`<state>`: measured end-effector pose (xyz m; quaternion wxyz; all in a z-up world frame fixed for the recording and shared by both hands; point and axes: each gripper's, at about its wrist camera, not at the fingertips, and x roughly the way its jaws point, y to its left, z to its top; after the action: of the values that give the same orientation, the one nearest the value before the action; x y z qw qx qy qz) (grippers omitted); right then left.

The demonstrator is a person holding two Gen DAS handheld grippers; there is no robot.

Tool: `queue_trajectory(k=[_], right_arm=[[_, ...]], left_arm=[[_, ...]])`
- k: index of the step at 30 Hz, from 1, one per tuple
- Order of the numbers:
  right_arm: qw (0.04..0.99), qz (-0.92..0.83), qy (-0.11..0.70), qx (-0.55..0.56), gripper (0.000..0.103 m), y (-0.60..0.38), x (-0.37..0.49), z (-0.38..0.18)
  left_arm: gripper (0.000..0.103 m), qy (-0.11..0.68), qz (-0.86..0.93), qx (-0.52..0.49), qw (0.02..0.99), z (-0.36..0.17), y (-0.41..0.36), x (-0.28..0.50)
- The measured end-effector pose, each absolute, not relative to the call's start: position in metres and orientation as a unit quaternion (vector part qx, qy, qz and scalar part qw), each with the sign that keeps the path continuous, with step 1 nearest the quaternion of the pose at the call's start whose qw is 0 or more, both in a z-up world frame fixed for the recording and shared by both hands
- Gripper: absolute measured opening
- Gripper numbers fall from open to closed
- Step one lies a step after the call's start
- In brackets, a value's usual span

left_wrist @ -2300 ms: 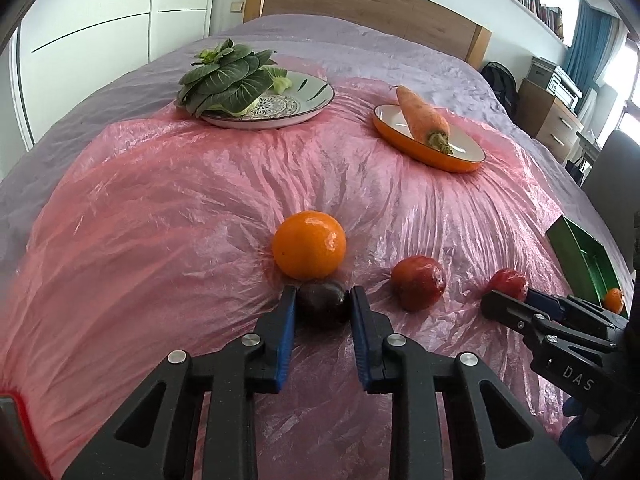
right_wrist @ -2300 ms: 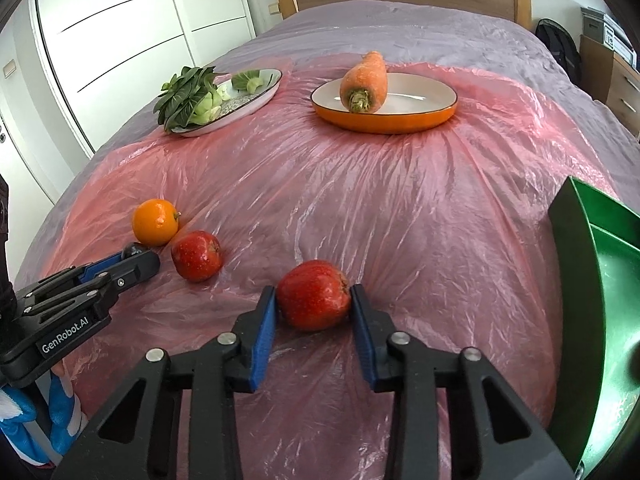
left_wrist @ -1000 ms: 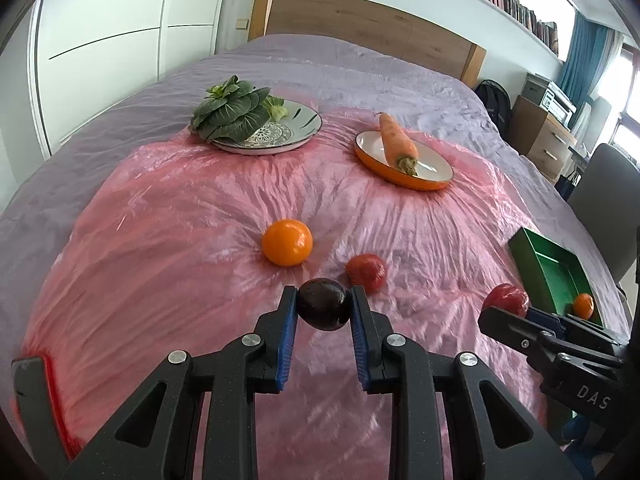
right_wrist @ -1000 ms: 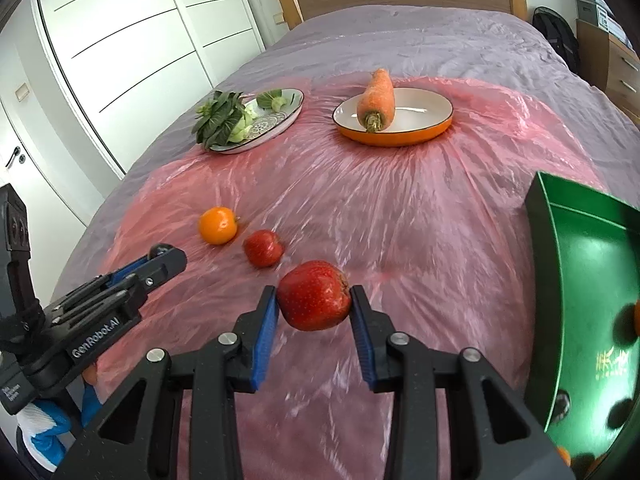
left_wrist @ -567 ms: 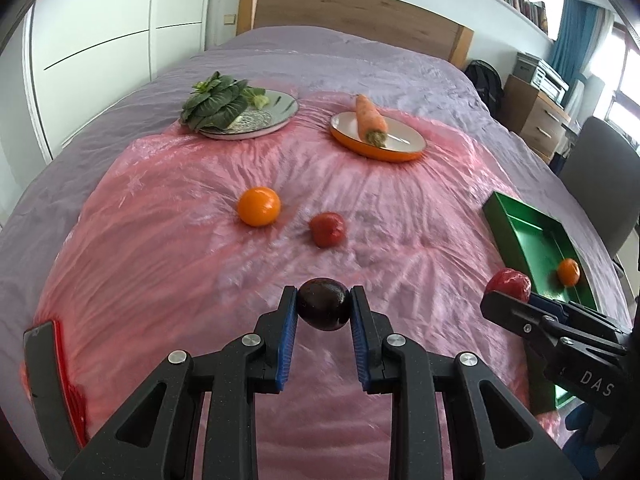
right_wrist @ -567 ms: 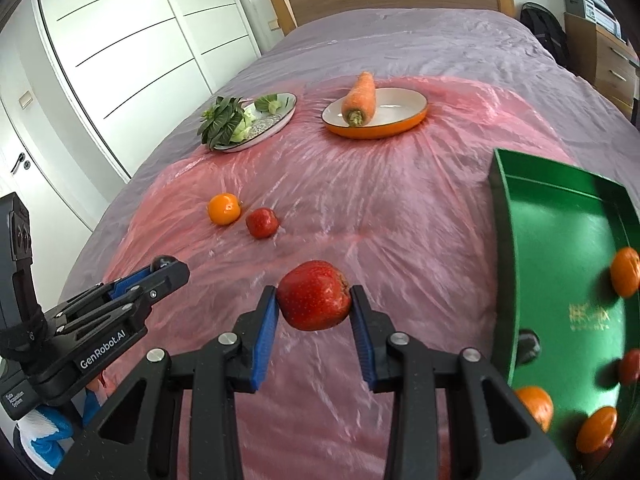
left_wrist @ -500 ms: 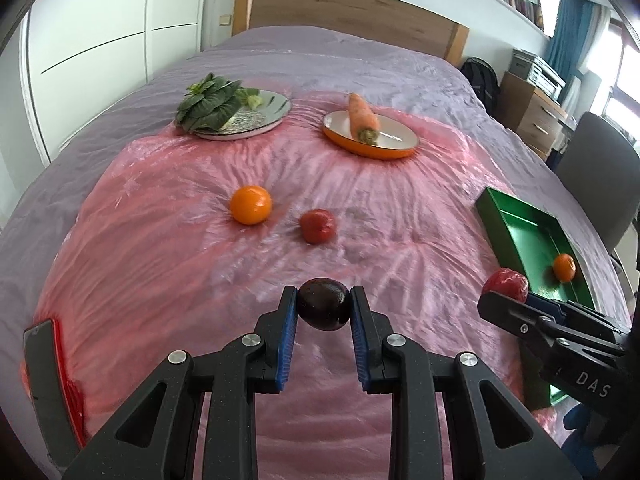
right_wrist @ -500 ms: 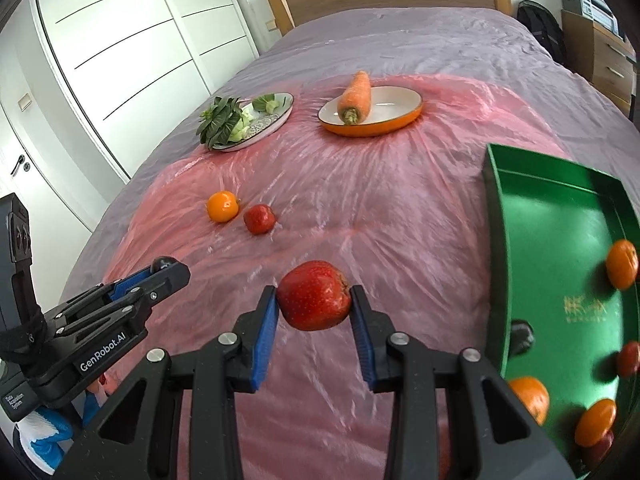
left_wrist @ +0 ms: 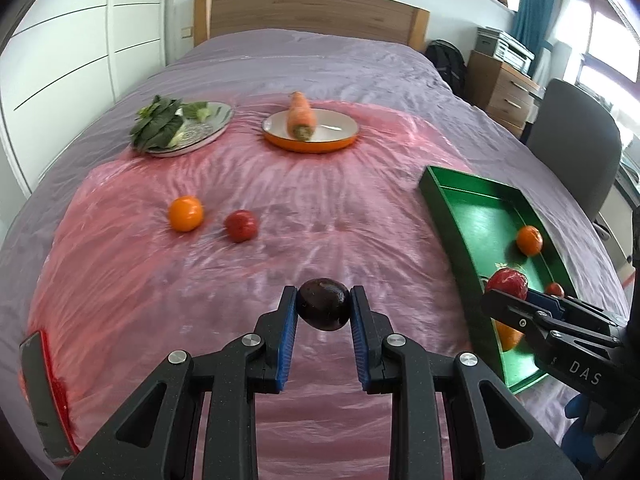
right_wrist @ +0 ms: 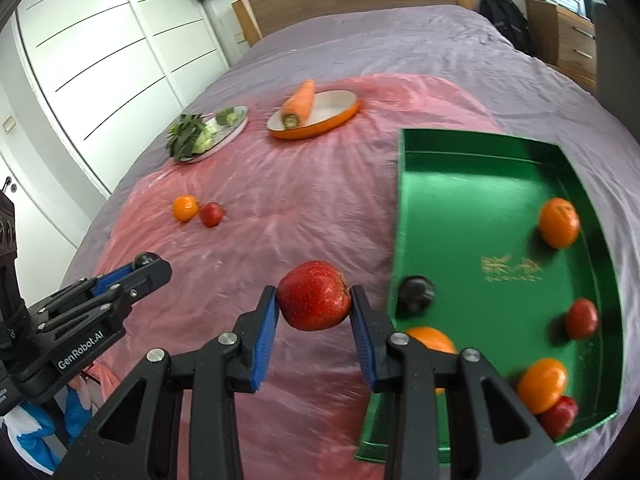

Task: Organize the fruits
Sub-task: 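Lift and carry the plum and tomato over the green tray with both grippers, then open both grippers to drop the plum and tomato into the tray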

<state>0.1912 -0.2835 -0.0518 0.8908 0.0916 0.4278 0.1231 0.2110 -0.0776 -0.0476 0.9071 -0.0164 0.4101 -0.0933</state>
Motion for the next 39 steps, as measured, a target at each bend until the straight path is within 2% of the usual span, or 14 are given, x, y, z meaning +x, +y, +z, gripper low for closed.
queue_trajectory(k=[19, 39], right_arm=[[0.901, 0.043, 0.415, 0.121, 0.062, -0.395, 0.179, -0.054], [0.899, 0.02, 0.421, 0.121, 0.062, -0.454, 0.196, -0.079]], left_arm=[[0.022, 0.413, -0.148, 0.029, 0.898, -0.043, -0.171, 0.215], [0.022, 0.423, -0.208, 0.078, 0.878, -0.063, -0.276, 0.232]])
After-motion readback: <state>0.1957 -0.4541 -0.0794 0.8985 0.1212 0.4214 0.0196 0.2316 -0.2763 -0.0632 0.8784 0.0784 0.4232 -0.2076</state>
